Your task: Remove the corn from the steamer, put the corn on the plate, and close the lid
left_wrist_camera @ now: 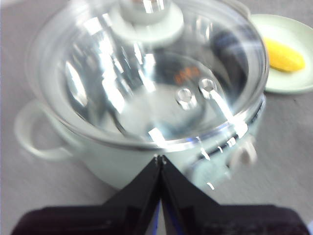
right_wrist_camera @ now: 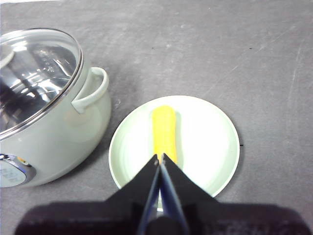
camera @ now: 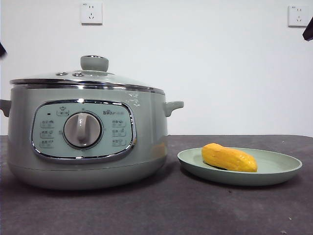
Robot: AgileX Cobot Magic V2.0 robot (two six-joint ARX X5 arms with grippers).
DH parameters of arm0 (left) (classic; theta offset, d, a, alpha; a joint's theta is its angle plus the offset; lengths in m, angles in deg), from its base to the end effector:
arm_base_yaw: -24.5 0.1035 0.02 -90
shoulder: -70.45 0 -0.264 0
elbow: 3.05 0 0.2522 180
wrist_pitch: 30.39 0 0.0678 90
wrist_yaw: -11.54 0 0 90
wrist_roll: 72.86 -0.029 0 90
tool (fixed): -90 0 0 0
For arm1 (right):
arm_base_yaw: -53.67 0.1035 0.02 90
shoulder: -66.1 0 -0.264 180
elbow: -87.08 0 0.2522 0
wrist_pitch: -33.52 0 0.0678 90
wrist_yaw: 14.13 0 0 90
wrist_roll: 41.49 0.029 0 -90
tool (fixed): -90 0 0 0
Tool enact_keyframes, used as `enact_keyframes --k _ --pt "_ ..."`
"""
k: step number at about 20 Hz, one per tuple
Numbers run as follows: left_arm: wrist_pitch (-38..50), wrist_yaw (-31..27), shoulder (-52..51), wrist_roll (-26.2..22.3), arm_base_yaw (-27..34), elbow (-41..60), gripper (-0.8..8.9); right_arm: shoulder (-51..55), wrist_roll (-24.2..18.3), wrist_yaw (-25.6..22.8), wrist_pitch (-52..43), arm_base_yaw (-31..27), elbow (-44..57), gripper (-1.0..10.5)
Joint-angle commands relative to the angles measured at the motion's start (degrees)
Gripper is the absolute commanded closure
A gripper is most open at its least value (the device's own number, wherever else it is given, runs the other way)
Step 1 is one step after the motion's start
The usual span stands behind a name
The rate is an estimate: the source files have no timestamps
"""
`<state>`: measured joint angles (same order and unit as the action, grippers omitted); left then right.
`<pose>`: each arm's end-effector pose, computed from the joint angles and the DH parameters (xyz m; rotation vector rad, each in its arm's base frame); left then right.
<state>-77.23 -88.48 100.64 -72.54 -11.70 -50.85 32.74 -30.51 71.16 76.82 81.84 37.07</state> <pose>0.0968 -0.0646 0.2655 0.1966 0.4745 -0.4455 0.1136 0.0581 0.2776 0.0533 0.4853 0.3570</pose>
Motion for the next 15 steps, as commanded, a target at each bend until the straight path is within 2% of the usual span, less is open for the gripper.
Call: enact_keyframes --k 1,3,6,9,11,15 --pt "2.0 -0.5 -7.1 -5.9 3.4 0.4 8.17 0.0 0.5 -0.2 -0.3 0.0 0.4 9.4" --pt "6.5 -0.5 -13.1 -6.0 8.4 3.0 8.17 0.0 0.5 -0.2 -0.3 0.0 0.4 9.4" --pt "15.9 0.2 -20.7 -6.0 16.5 11.9 8.17 0.0 0.5 -0.2 -0.3 0.0 0.4 9.4" --pt "22.2 4.4 -25.2 -5.9 23.3 21.3 8.17 0.0 0.5 -0.2 -0.3 0.0 0.4 9.4" --pt "24.7 6.5 -27.0 -5.3 26.6 26.8 8.17 0.0 0.5 -0.2 -0.3 0.0 0.4 9.4" --pt "25.2 7.5 -28.9 -3.0 29.1 32.6 8.17 0.0 0.5 -0.2 -0.3 0.0 0.4 9.4"
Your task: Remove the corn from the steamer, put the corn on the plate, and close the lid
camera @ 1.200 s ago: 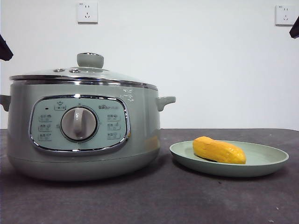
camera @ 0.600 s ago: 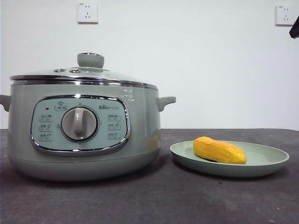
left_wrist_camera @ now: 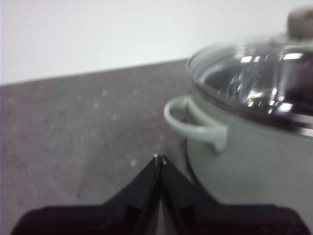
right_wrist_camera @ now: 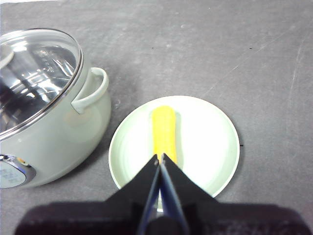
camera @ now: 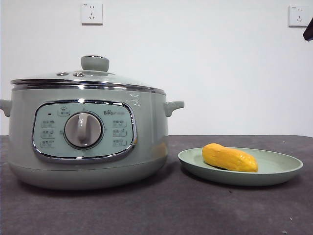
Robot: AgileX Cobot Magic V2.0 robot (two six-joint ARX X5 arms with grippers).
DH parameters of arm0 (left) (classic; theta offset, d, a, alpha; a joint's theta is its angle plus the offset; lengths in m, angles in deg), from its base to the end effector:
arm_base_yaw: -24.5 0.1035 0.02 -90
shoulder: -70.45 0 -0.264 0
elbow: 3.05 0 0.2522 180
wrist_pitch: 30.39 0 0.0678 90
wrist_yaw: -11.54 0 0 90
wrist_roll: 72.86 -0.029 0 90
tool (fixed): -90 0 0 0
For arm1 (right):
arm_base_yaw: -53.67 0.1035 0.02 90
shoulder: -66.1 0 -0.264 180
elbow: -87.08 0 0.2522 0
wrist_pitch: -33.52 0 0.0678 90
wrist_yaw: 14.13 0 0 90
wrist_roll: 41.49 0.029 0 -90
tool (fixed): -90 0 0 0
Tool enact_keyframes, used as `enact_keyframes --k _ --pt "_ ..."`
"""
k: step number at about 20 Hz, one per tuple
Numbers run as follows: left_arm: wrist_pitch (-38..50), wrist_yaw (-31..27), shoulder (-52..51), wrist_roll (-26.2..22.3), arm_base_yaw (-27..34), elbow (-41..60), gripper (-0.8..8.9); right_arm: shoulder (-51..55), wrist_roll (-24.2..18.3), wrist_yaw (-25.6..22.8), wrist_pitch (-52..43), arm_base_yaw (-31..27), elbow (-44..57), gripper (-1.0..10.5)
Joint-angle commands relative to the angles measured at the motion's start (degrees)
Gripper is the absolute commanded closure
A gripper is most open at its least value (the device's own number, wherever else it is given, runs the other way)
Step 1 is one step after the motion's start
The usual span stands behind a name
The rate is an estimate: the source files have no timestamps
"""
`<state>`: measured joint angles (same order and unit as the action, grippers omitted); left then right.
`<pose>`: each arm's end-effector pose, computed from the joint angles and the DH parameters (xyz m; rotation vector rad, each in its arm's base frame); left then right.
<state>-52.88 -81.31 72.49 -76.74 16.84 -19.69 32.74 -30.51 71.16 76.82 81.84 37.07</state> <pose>0.0954 -0.0114 0.1632 0.0802 0.1343 -0.0884 0.1136 0.0581 0.2776 0.0533 0.4853 0.3570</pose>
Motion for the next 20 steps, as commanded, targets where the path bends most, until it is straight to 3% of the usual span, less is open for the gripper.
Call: enact_keyframes --k 1,20 --pt "0.6 0.4 -1.1 1.6 0.8 2.3 8.17 0.0 0.5 -0.2 -0.3 0.0 0.4 9.4" --pt "-1.8 1.5 -1.9 2.6 1.0 2.7 8.17 0.0 0.5 -0.2 -0.3 0.0 0.4 9.4"
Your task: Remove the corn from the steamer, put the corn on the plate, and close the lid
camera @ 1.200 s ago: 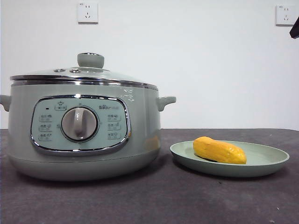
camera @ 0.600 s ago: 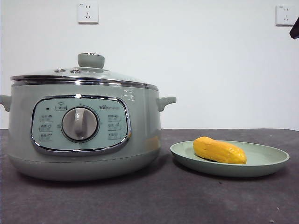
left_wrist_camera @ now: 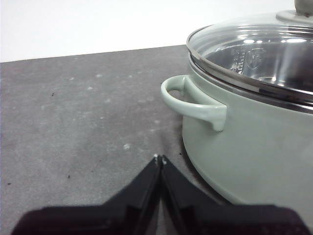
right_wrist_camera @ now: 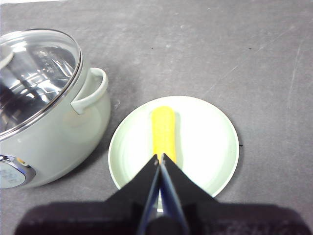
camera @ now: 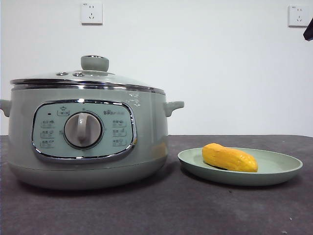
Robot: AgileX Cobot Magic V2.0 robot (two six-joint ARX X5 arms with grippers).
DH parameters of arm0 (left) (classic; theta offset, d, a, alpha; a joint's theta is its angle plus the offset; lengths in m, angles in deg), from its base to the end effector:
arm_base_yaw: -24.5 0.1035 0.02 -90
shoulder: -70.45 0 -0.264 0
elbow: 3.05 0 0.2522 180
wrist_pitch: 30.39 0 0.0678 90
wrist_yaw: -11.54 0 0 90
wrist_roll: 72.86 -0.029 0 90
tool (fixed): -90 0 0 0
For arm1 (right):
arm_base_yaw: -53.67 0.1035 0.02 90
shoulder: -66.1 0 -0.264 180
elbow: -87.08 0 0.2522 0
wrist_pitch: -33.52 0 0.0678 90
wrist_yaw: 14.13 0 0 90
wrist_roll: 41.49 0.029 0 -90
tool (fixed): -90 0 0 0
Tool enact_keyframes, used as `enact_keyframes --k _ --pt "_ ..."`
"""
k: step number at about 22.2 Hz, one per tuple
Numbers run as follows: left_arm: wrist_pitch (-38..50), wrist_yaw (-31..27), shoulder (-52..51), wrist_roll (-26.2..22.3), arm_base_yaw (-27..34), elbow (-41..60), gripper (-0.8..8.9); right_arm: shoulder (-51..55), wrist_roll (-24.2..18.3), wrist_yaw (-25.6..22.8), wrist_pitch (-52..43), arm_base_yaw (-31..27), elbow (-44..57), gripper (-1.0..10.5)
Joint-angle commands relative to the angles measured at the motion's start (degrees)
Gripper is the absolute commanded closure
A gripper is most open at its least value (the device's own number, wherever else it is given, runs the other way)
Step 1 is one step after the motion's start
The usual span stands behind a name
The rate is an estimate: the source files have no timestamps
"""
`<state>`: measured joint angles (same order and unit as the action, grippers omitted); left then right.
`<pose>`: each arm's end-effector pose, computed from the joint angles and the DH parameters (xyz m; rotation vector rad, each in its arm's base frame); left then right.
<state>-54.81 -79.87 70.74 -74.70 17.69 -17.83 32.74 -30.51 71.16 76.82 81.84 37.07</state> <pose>0.0949 -0.0106 0.1512 0.0444 0.1714 -0.0968 0.1136 0.0581 0.2776 0.0533 0.4853 0.3570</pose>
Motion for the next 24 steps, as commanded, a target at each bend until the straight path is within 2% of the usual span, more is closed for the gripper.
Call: enact_keyframes --k 1,4,8,10,11,14,15,18,24 --pt "0.1 0.0 -0.2 0.6 0.2 0.8 8.17 0.0 0.5 -0.2 -0.3 0.0 0.4 9.4" --pt "0.1 0.0 -0.2 0.6 0.2 0.8 8.17 0.0 0.5 -0.2 -0.3 0.0 0.4 9.4" --pt "0.1 0.0 -0.2 0.6 0.2 0.8 8.17 5.3 -12.8 -3.3 -2.4 -2.9 1.5 9.4" --pt "0.1 0.0 -0.2 0.6 0.2 0.8 8.17 8.9 -15.2 -2.6 -8.0 -8.2 4.8 9.4" --pt "0.1 0.0 -0.2 0.6 0.2 0.8 8.17 11.5 -15.1 -1.3 -11.5 -11.7 7.7 9.4" --pt "0.2 0.1 -0.2 0.6 0.2 0.8 8.17 19.5 -14.9 8.1 -17.3 -20.3 16.3 9.4" --pt "0.2 0.0 -0.2 0.6 0.2 0.8 8.17 21.8 -14.9 9.6 -18.7 -22.3 19.4 9.4" --pt "0.2 0.0 -0.2 0.6 0.2 0.8 8.17 25.6 -14.7 10.8 -20.7 -24.4 25.4 9.4" --pt "0.2 0.0 -0.2 0.6 0.2 0.8 8.17 31.3 -11.4 10.6 -20.9 -24.8 33.6 9.4"
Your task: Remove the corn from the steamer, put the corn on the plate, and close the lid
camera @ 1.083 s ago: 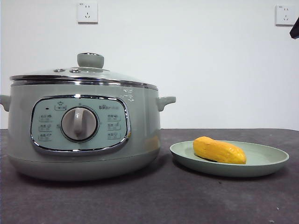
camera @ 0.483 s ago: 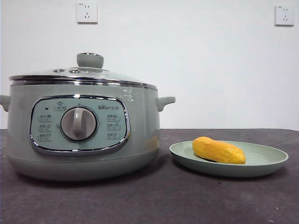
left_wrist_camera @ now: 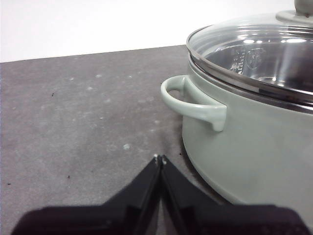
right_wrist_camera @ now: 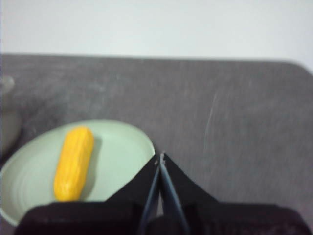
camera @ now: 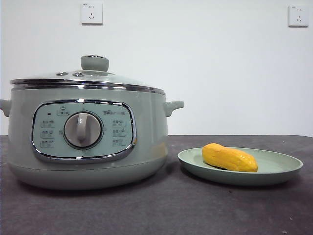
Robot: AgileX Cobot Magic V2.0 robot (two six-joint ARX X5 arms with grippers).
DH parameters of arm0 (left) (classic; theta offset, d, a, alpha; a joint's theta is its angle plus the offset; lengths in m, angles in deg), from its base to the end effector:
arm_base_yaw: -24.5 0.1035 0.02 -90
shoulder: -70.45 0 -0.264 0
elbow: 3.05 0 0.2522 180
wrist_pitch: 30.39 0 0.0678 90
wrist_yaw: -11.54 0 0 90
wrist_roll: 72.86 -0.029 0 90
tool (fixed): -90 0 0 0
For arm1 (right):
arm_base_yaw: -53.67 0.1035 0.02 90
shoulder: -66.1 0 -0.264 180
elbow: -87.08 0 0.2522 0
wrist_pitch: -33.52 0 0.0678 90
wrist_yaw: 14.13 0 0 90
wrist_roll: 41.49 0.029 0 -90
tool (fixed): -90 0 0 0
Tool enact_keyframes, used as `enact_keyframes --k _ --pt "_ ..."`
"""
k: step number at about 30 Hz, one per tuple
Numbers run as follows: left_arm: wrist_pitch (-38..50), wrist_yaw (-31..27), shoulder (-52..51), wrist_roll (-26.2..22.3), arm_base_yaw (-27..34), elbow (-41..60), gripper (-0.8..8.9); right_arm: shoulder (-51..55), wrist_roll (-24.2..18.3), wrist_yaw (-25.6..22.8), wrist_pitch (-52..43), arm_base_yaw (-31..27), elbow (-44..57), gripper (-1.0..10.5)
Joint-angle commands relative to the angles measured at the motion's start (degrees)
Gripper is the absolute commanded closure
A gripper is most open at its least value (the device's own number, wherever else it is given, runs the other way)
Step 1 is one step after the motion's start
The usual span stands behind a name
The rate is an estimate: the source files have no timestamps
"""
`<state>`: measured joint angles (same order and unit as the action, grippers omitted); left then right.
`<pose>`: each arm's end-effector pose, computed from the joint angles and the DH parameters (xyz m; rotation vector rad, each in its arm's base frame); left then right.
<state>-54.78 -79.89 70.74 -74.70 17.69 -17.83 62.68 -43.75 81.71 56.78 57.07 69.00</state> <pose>0.0949 -0.0106 0.1513 0.0444 0.1709 -0.0964 0.0957 0.0086 0.1686 -0.0361 0.1470 0.1639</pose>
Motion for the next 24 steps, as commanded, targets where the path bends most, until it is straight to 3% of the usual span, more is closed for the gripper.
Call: enact_keyframes --k 1,10,13,24 --pt "0.1 0.0 -0.2 0.6 0.2 0.8 8.17 1.9 2.4 0.0 -0.9 0.0 2.4 9.4" --pt "0.2 0.0 -0.2 0.6 0.2 0.8 8.17 3.4 4.0 0.0 0.7 0.0 4.0 9.4" --pt "0.2 0.0 -0.2 0.6 0.2 0.8 8.17 3.4 6.4 0.1 0.6 0.0 4.0 9.4" --pt "0.2 0.1 -0.2 0.6 0.2 0.8 8.17 3.4 6.3 -0.2 0.5 0.0 4.0 9.4"
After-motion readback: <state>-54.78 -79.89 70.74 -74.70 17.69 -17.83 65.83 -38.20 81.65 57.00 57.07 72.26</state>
